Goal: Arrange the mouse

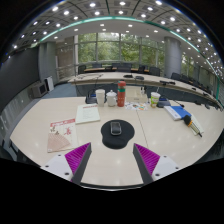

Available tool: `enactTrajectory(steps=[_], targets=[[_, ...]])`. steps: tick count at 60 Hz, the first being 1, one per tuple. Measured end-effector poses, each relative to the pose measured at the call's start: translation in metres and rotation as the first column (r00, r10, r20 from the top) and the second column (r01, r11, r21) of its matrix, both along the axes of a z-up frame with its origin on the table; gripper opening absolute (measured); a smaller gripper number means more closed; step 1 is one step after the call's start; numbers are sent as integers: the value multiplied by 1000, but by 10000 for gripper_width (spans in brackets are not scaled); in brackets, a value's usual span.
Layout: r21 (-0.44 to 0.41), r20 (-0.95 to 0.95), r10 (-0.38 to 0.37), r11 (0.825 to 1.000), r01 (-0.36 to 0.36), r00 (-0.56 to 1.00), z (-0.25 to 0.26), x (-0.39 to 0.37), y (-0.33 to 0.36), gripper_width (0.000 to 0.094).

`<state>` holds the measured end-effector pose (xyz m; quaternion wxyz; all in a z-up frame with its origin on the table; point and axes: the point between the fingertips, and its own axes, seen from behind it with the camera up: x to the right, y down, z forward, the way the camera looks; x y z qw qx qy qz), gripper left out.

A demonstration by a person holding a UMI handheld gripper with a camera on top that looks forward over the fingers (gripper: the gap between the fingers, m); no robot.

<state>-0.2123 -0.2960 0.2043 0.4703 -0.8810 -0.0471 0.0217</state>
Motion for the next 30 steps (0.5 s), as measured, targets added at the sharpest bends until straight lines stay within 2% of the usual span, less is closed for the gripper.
enactTrajectory(steps=[11, 30], targets=[[0, 19, 5, 1000, -5, 1000, 7, -3, -52, 851], [35, 38, 17, 999, -18, 999, 20, -8, -74, 858]])
